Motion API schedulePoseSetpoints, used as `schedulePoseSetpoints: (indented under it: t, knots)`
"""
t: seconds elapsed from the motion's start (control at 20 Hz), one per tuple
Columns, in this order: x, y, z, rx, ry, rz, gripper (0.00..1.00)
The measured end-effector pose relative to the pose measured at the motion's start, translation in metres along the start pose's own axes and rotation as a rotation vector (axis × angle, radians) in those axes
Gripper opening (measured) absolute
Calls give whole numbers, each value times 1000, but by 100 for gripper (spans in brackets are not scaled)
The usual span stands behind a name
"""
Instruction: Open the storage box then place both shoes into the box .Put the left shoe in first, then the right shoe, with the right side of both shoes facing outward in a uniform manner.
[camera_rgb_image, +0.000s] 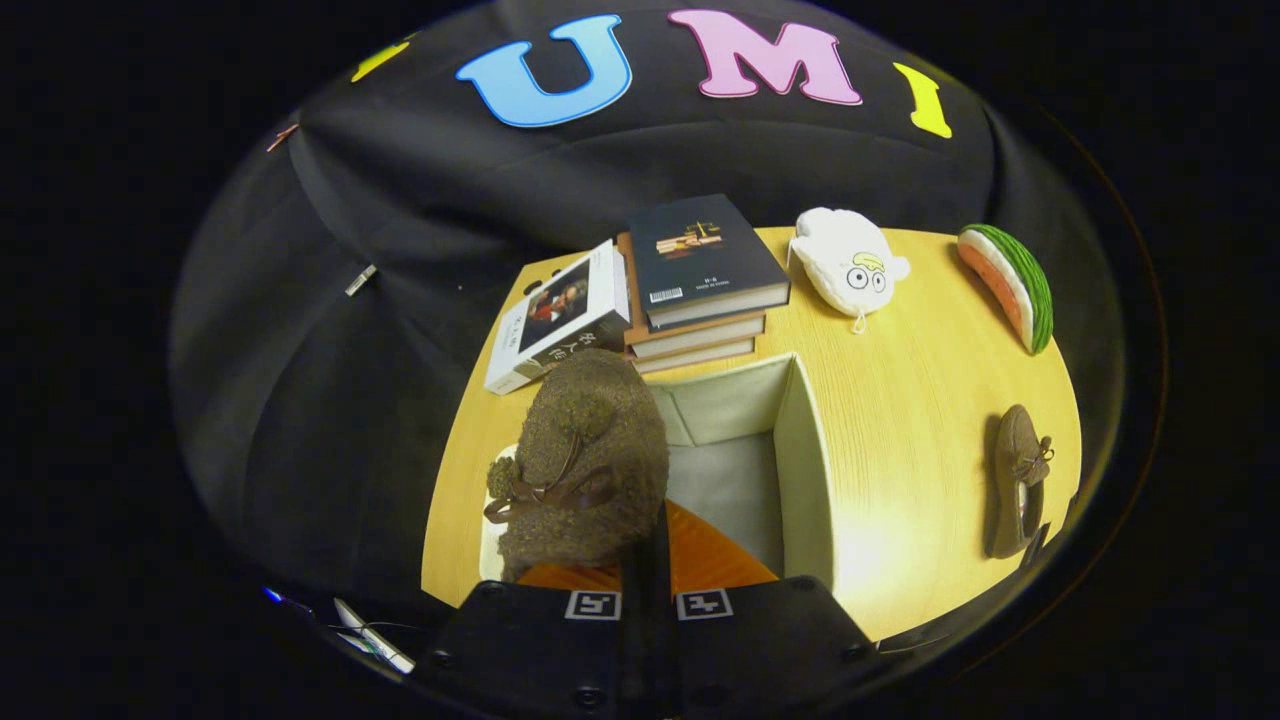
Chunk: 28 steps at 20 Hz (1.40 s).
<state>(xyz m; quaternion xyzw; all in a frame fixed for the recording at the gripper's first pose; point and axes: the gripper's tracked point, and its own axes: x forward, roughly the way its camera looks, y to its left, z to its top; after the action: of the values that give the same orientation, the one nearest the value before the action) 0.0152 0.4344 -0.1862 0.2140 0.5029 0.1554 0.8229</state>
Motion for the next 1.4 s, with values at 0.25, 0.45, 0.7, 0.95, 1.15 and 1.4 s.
schedulePoseSetpoints:
  t: [0.25, 0.45, 0.7, 0.95, 1.15, 1.4]
  knots:
    - [-2, -2, -8, -12, 26, -32, 7]
    - [3, 3, -15, -14, 47, -36, 11]
    - [3, 20, -23, 3, 71, 18, 21]
    - [-11, 37, -16, 0, 42, 100, 70]
    - [-19, 30, 0, -22, -19, 139, 91]
    - [-76, 5, 40, -83, -167, 172, 97]
